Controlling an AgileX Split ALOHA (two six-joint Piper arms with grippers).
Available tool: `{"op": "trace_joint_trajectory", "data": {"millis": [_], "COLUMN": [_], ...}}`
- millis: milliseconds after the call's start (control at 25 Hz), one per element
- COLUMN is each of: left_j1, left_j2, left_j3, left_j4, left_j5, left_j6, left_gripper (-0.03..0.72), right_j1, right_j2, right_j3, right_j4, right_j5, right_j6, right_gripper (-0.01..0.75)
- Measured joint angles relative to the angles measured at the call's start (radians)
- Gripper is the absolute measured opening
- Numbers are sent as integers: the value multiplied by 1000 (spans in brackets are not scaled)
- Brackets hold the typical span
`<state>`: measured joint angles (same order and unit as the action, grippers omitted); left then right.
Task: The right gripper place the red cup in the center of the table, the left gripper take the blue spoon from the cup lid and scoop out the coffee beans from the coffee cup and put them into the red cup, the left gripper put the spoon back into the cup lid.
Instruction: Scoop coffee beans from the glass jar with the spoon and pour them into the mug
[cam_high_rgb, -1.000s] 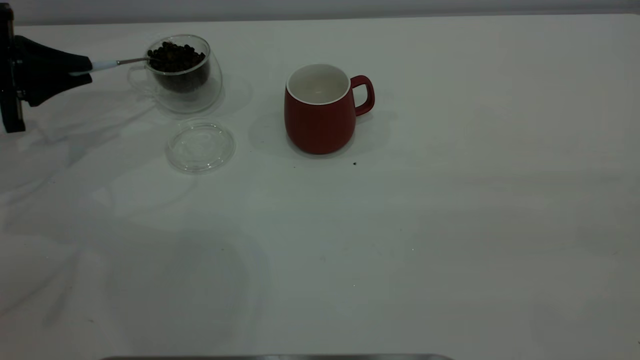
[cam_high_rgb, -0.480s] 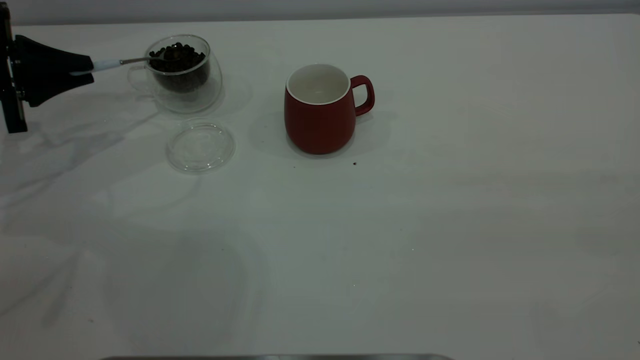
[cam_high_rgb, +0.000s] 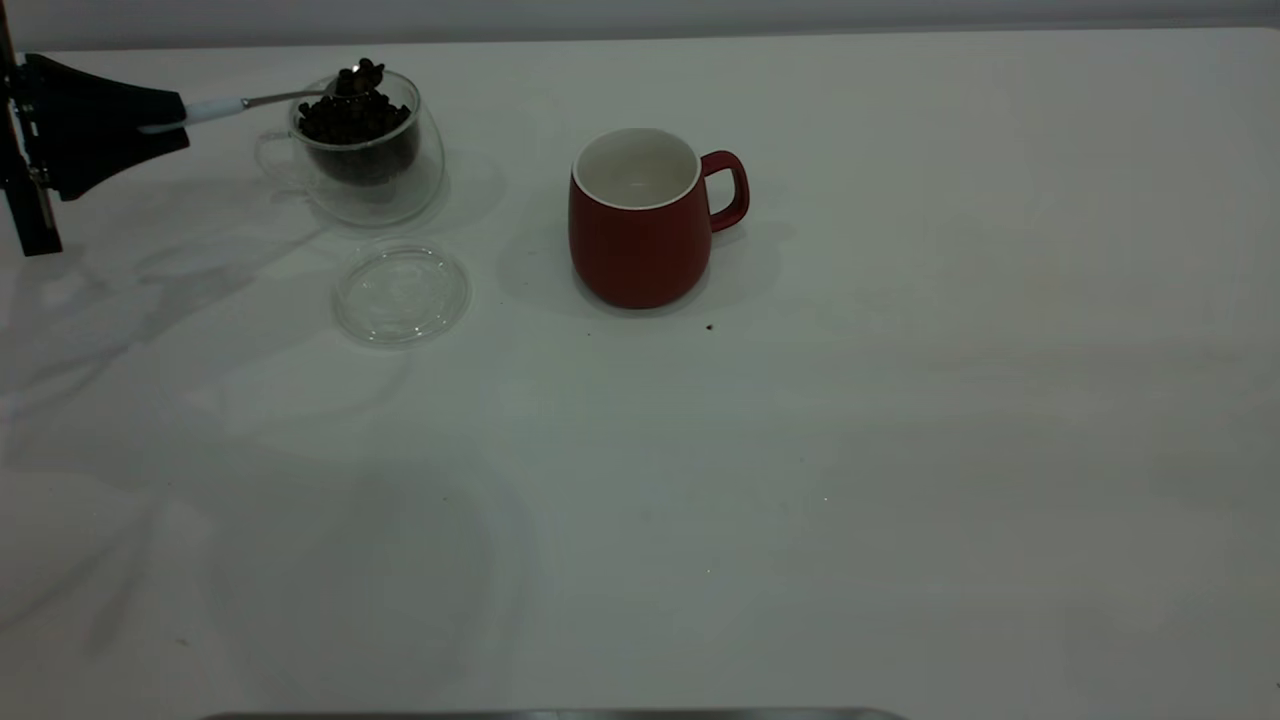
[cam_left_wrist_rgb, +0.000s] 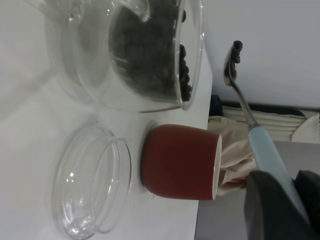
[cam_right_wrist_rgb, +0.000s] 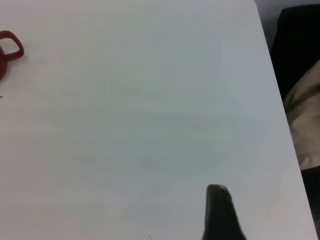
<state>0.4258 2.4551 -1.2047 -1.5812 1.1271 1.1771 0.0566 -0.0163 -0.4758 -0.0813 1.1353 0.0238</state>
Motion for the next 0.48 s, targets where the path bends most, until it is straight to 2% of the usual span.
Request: {"op": "trace_joint_trajectory", "data": {"millis": [480], "left_j1": [-16], "left_j2": [0], "left_j3": [0], "left_j4": [3], "left_j5": [4], "left_j6": [-23], "left_gripper": [126], "right_j1": [0], "right_j2": [0], "right_j3": [0], "right_j4": [0], "right_j5": [0], "right_j6": [-1], "right_gripper": [504]}}
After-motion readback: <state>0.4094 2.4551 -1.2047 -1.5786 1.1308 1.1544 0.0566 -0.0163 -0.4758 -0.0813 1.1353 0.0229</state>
